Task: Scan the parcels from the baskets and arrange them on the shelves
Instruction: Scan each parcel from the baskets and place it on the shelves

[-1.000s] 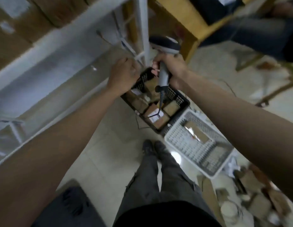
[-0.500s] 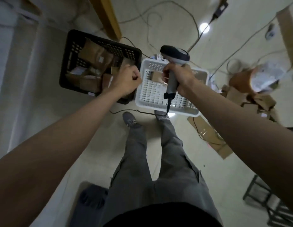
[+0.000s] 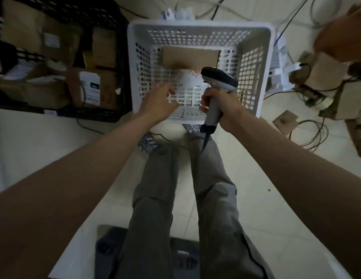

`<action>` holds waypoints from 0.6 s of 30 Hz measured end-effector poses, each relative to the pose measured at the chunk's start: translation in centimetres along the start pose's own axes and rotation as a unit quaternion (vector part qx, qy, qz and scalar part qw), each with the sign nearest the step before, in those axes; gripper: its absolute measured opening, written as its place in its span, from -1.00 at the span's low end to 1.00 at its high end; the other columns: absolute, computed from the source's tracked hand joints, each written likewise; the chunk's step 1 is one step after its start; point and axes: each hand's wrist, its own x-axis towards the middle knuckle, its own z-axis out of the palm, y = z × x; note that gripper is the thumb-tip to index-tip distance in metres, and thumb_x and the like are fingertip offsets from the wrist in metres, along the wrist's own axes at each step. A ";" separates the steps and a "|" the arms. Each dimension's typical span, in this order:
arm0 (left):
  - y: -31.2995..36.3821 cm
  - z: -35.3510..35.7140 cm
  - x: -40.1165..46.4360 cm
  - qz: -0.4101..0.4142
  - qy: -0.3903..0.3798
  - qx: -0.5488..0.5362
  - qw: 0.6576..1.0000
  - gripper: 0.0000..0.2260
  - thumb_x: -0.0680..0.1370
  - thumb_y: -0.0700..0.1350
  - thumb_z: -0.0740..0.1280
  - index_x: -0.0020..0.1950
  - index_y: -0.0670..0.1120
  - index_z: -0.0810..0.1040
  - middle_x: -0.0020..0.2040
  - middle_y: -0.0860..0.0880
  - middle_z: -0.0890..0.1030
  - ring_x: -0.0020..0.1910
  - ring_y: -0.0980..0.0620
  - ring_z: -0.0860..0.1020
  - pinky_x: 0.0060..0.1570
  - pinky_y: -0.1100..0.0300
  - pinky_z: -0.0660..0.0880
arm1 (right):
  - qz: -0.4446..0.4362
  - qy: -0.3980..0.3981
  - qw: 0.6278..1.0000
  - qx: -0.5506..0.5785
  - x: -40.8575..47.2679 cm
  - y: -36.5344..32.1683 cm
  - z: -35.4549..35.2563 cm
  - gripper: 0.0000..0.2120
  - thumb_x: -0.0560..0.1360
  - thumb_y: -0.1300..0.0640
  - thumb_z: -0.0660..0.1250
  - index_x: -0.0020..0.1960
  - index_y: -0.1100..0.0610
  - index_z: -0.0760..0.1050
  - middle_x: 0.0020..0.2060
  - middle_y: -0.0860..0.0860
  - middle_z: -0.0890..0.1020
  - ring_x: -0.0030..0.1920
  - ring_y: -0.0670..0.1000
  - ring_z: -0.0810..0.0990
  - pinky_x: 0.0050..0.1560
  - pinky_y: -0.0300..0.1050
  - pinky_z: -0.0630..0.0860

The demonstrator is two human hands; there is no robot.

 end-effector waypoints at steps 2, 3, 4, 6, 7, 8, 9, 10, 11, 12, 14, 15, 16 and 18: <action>-1.1 2.4 2.8 -0.005 -0.007 0.008 1.000 -0.67 0.58 -0.05 0.40 0.32 -0.11 0.50 0.33 -0.12 0.44 0.25 -0.10 0.47 0.26 -0.03 0.46 | 0.008 -0.003 1.000 0.015 3.4 1.4 -1.0 -0.86 0.52 0.41 0.32 -0.15 0.23 0.54 -0.38 0.10 0.57 -0.40 0.01 0.57 -0.24 -0.06 0.65; -1.5 3.5 4.2 -0.007 -0.011 0.014 1.000 -0.63 0.59 -0.05 0.39 0.36 -0.12 0.48 0.37 -0.13 0.42 0.29 -0.12 0.46 0.29 -0.04 0.45 | 0.010 -0.005 1.000 0.022 5.0 1.9 -1.5 -0.88 0.53 0.40 0.32 -0.15 0.24 0.53 -0.37 0.11 0.57 -0.39 0.01 0.57 -0.23 -0.05 0.66; -2.0 4.5 5.6 -0.008 -0.014 0.019 1.000 -0.60 0.59 -0.05 0.38 0.40 -0.11 0.45 0.40 -0.14 0.40 0.32 -0.12 0.44 0.31 -0.04 0.43 | 0.013 -0.008 0.999 0.030 6.5 2.3 -1.9 -0.89 0.53 0.40 0.32 -0.14 0.25 0.52 -0.35 0.12 0.57 -0.37 0.02 0.57 -0.22 -0.05 0.66; -2.6 6.2 8.5 -0.004 -0.012 0.030 0.999 -0.58 0.60 -0.07 0.38 0.44 -0.09 0.41 0.44 -0.12 0.37 0.37 -0.11 0.41 0.31 0.03 0.41 | 0.019 -0.018 0.999 0.048 9.4 2.8 -2.6 -0.91 0.55 0.37 0.33 -0.11 0.25 0.51 -0.31 0.13 0.56 -0.34 0.03 0.57 -0.19 -0.03 0.68; -2.8 7.1 9.9 0.001 -0.009 0.038 0.999 -0.57 0.59 -0.08 0.38 0.45 -0.09 0.40 0.45 -0.11 0.36 0.37 -0.10 0.40 0.29 0.06 0.41 | 0.021 -0.022 0.998 0.057 10.8 3.0 -3.0 -0.91 0.56 0.37 0.33 -0.11 0.24 0.51 -0.31 0.13 0.56 -0.34 0.03 0.57 -0.17 -0.01 0.69; -2.9 7.8 11.4 0.004 -0.005 0.050 0.999 -0.55 0.59 -0.08 0.38 0.45 -0.10 0.39 0.45 -0.11 0.35 0.37 -0.10 0.39 0.26 0.07 0.41 | 0.022 -0.023 0.997 0.067 12.1 3.2 -3.3 -0.91 0.56 0.36 0.33 -0.11 0.24 0.52 -0.32 0.13 0.57 -0.35 0.03 0.58 -0.13 0.02 0.69; -2.9 8.5 12.8 0.007 0.000 0.064 0.998 -0.54 0.59 -0.07 0.38 0.46 -0.11 0.38 0.45 -0.12 0.35 0.37 -0.11 0.39 0.26 0.06 0.40 | 0.024 -0.024 0.996 0.079 13.3 3.4 -3.5 -0.92 0.57 0.35 0.33 -0.09 0.23 0.52 -0.33 0.12 0.57 -0.35 0.02 0.58 -0.09 0.04 0.69; -2.9 9.2 14.1 0.008 0.007 0.077 0.997 -0.52 0.58 -0.07 0.39 0.47 -0.11 0.37 0.45 -0.12 0.35 0.38 -0.12 0.39 0.27 0.04 0.40 | 0.027 -0.025 0.995 0.089 14.5 3.5 -3.8 -0.93 0.57 0.35 0.33 -0.08 0.23 0.52 -0.33 0.12 0.57 -0.35 0.02 0.58 -0.05 0.06 0.68; -2.9 9.8 15.4 0.010 0.015 0.085 0.996 -0.51 0.57 -0.08 0.39 0.48 -0.11 0.36 0.44 -0.11 0.35 0.38 -0.12 0.39 0.27 0.02 0.41 | 0.029 -0.026 0.995 0.093 15.6 3.7 -4.1 -0.94 0.57 0.34 0.33 -0.06 0.23 0.52 -0.33 0.12 0.58 -0.34 0.02 0.58 -0.01 0.07 0.67; -2.9 10.3 16.5 0.013 0.025 0.092 0.995 -0.51 0.57 -0.10 0.39 0.47 -0.11 0.36 0.44 -0.11 0.34 0.38 -0.12 0.39 0.27 0.00 0.41 | 0.031 -0.027 0.995 0.095 16.5 3.9 -4.3 -0.94 0.58 0.34 0.33 -0.05 0.23 0.52 -0.33 0.11 0.58 -0.33 0.02 0.58 0.01 0.08 0.67; -2.7 11.4 18.6 0.022 0.037 0.109 0.993 -0.49 0.55 -0.11 0.41 0.47 -0.11 0.35 0.45 -0.10 0.31 0.36 -0.12 0.39 0.25 -0.02 0.43 | 0.038 -0.026 0.994 0.100 18.2 4.4 -4.6 -0.96 0.59 0.32 0.33 -0.03 0.22 0.52 -0.32 0.11 0.59 -0.31 0.02 0.59 0.02 0.07 0.68; -2.6 11.9 19.5 0.026 0.039 0.120 0.992 -0.46 0.55 -0.12 0.42 0.49 -0.11 0.33 0.48 -0.09 0.28 0.37 -0.12 0.38 0.26 -0.03 0.44 | 0.042 -0.023 0.993 0.106 18.9 4.7 -4.8 -0.97 0.59 0.31 0.32 -0.01 0.22 0.53 -0.30 0.11 0.59 -0.29 0.02 0.60 0.00 0.05 0.69; -2.6 12.4 20.3 0.031 0.041 0.131 0.990 -0.42 0.54 -0.12 0.44 0.51 -0.10 0.30 0.51 -0.09 0.25 0.40 -0.13 0.35 0.28 -0.05 0.43 | 0.047 -0.022 0.992 0.115 19.6 5.1 -4.9 -0.97 0.60 0.31 0.32 0.02 0.22 0.52 -0.29 0.11 0.59 -0.28 0.02 0.60 -0.02 0.03 0.70; -2.6 13.0 22.0 0.038 0.046 0.140 0.988 -0.32 0.52 -0.13 0.47 0.56 -0.07 0.23 0.58 -0.07 0.15 0.48 -0.14 0.28 0.37 -0.04 0.38 | 0.056 -0.025 0.989 0.133 20.9 5.7 -5.0 -0.93 0.60 0.30 0.31 0.07 0.22 0.49 -0.27 0.11 0.57 -0.26 0.03 0.58 -0.06 -0.01 0.70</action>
